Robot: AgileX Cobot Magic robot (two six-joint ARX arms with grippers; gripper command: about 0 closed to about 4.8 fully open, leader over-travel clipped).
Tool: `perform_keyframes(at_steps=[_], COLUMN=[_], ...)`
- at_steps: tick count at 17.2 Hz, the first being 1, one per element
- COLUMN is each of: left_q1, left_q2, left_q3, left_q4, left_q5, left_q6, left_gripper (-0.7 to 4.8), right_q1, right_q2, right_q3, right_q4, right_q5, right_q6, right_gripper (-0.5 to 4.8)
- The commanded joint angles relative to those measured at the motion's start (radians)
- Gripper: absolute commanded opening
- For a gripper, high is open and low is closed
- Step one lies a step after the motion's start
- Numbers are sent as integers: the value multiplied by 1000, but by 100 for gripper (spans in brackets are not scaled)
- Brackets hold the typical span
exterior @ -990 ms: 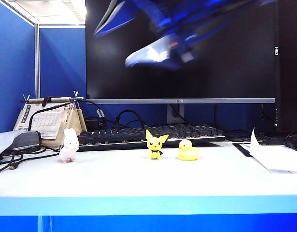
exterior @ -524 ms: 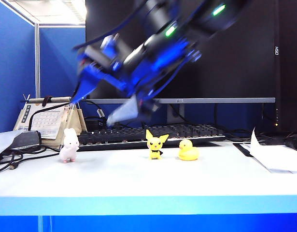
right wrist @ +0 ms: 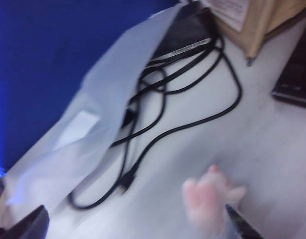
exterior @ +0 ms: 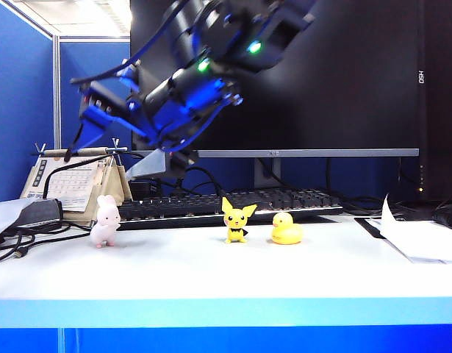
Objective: Pick up the doll with a different color than the other dolls and place it near you.
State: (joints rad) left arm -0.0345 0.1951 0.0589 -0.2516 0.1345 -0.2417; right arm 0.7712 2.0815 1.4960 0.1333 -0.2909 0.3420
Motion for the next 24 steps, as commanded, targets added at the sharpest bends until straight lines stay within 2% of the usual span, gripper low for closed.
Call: perform_keyframes(at_steps=[1,8,11,13,18,21,24], left_q1=[1,1,1,1,1,1,1], left_q2=[2,2,2,2,2,2,2], left_q3=[2,2,2,2,2,2,2], left_q4=[5,5,5,5,5,5,5], left_q5=[0,0,0,0,0,0,0], left_q6=[-1,-1,-1,-1,-1,-1,-1], left_gripper=[350,350,350,350,350,350,350], right_q1=[3,4,3,0,-3,0,2], right_q2=[59,177,183,185,252,265,270], right_q3=[52,54,54,71,217,224,224], right_q4=[-43,-21,55,71,-31,-96,-96], right_q5=[3,5,43,69,64,66,89], right_q6=[-4,29,28,27,24,24,24], right_gripper=[477,471,417,409,409,409,396])
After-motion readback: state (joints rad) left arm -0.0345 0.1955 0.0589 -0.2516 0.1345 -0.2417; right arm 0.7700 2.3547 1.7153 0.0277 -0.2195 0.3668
